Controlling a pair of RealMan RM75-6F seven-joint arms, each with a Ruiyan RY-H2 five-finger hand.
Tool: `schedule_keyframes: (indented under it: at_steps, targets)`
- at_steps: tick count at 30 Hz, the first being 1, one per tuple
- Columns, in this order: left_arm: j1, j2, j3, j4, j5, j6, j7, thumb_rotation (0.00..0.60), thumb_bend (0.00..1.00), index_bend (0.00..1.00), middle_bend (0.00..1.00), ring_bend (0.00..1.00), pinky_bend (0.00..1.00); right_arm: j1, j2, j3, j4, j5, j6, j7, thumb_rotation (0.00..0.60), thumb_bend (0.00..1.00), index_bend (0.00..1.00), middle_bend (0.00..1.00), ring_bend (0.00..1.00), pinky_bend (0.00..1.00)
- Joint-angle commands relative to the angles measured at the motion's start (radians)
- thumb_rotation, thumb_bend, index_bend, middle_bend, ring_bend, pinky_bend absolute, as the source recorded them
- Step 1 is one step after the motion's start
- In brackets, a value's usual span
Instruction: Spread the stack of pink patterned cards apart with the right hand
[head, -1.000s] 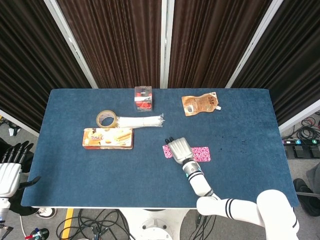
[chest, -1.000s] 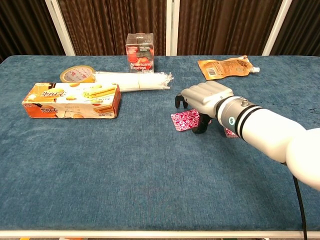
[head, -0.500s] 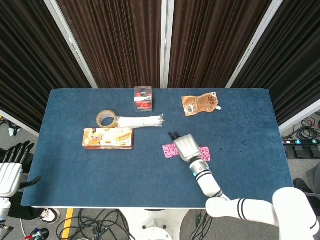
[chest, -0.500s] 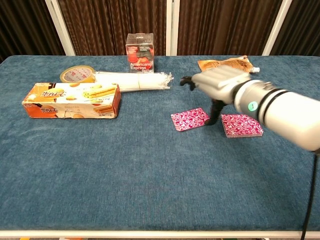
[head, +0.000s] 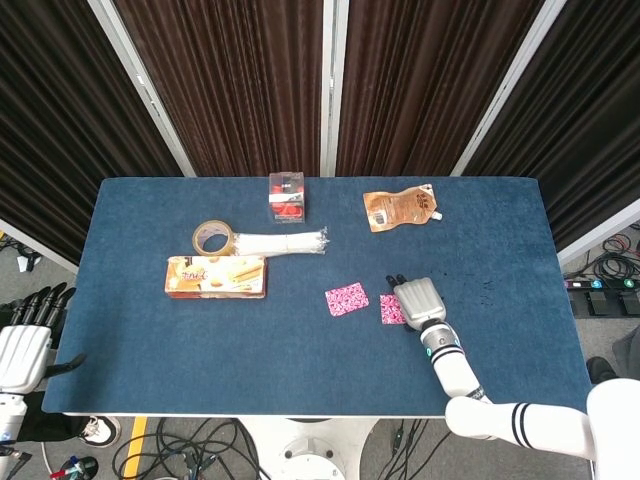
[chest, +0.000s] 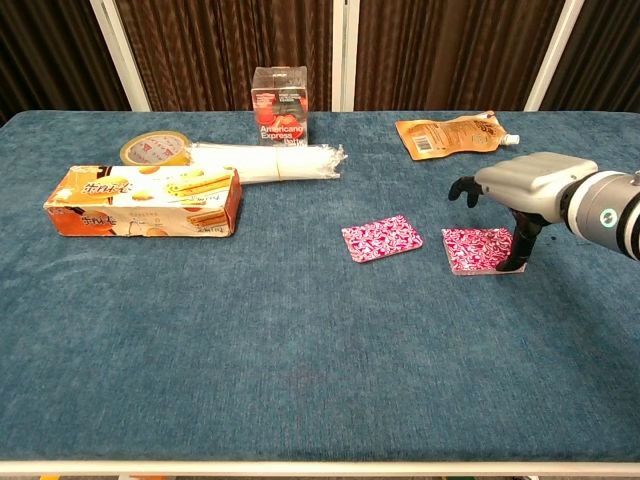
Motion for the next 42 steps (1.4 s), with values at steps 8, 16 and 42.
schedule_keyframes:
  at_steps: [8,16,42]
  targets:
    - [0.001,0.001,0.0,0.001,-0.004,-0.001,-0.007,0.6,0.0,0.07,0.03,0.0,0.1,0.005,-0.032,-0.024,0.017,0.003,0.033,-0.015,0.6,0.08,0.19,0.23,0.72,0.88]
    - [0.003,0.001,0.001,0.007,-0.006,-0.002,-0.017,0.6,0.0,0.07,0.03,0.0,0.1,0.011,-0.052,-0.029,0.044,0.017,0.031,-0.018,0.6,0.09,0.21,0.24,0.72,0.88]
    - [0.002,-0.007,0.002,0.028,0.003,0.005,-0.028,0.6,0.0,0.07,0.03,0.0,0.1,0.001,-0.081,-0.027,0.074,-0.013,0.053,0.002,0.6,0.11,0.35,0.35,0.73,0.88]
